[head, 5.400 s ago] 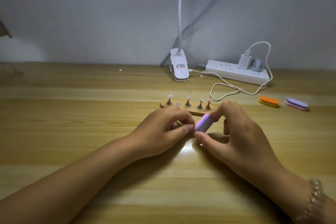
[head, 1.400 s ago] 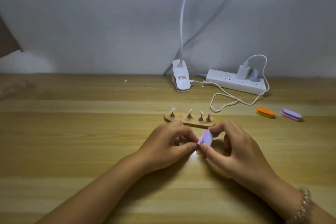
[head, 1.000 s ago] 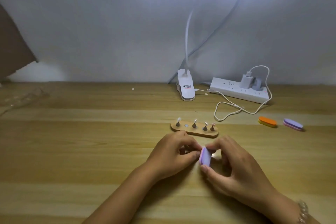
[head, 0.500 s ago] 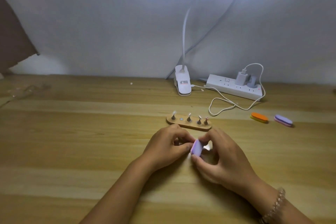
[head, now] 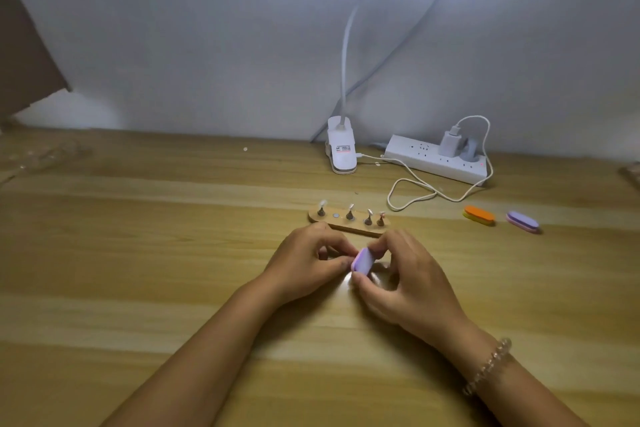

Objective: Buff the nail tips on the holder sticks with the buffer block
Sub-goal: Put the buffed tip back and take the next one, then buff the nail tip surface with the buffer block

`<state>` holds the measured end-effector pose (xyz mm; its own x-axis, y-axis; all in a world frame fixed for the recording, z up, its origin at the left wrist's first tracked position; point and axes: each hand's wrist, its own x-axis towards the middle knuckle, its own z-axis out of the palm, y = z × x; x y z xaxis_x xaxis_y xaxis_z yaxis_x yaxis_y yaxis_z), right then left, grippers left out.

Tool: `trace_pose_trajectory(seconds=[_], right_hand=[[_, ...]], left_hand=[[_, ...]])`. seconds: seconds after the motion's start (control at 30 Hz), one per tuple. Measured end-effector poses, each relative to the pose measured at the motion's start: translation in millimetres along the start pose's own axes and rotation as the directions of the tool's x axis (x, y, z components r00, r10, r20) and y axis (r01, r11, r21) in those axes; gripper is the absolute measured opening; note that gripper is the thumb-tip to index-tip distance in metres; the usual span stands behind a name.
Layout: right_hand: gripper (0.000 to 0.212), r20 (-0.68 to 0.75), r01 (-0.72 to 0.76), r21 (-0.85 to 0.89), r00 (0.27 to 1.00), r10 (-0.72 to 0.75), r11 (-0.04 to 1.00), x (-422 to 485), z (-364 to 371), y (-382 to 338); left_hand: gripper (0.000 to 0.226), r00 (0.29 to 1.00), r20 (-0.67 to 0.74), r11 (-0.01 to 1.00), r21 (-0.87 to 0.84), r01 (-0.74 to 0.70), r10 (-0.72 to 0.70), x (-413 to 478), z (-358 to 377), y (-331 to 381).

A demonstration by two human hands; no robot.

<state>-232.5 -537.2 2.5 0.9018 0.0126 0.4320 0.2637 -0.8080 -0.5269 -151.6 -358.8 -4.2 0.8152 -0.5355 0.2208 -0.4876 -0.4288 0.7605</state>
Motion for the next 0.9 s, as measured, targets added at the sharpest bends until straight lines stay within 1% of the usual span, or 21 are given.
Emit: trace_pose_trajectory(seconds=[0.03,0.1,0.13,0.2,0.37,0.47,0.57,0.6,0.7,0.8,0.83,0.9], right_hand=[[0.029,0.025,-0.017,0.023,1.0,0.016,1.0,0,0,-1],[0.03,0.026,-0.1,0.04,0.995,0.099,0.994,4,-2,0],[0.031,0.019,-0.134,0.027,0.991,0.133,0.991,6,-2,1],[0.032,0.029,-0.155,-0.003,0.987,0.155,0.988,6,0,2],[0.033,0.091,-0.13,-0.002,0.987,0.13,0.991,8,-1,6],[0.03,0.032,-0.11,0.026,0.993,0.11,0.994,9,0,8],[0.034,0.061,-0.025,-0.033,0.998,0.027,0.999,5,4,5],[0.035,0.058,-0.028,-0.02,0.998,0.029,0.999,7,3,4],[0.032,-0.014,-0.072,0.029,0.997,0.073,0.997,11,2,4],[0.032,0.054,0.016,-0.064,0.998,-0.013,0.998,5,4,1],[0.032,0.058,0.017,-0.069,0.998,-0.013,0.997,5,4,1],[0.031,-0.003,-0.039,-0.027,0.999,0.039,0.999,7,4,2]], left_hand=[[0.016,1.0,-0.002,1.0,0.005,-0.005,0.005,0,0,0],[0.016,1.0,-0.009,0.999,0.036,-0.011,0.011,0,0,1],[0.016,1.0,-0.01,0.999,0.049,-0.013,0.014,1,0,1],[0.015,1.0,-0.011,0.998,0.054,-0.021,0.022,1,0,1],[0.012,1.0,-0.016,0.998,0.055,-0.015,0.016,1,2,0],[0.011,0.999,-0.029,0.996,0.088,-0.018,0.021,2,3,0],[0.013,0.999,-0.023,0.997,0.079,-0.024,0.025,2,4,-2],[0.013,0.999,-0.024,0.997,0.077,-0.025,0.027,2,3,-2],[0.013,0.999,-0.029,0.997,0.072,-0.023,0.025,2,4,-4],[0.015,0.999,-0.016,0.999,0.045,-0.029,0.03,2,4,-5],[0.014,0.999,-0.018,0.999,0.038,-0.026,0.026,3,3,-6],[0.013,1.0,-0.021,0.999,0.029,-0.013,0.013,4,3,-7]])
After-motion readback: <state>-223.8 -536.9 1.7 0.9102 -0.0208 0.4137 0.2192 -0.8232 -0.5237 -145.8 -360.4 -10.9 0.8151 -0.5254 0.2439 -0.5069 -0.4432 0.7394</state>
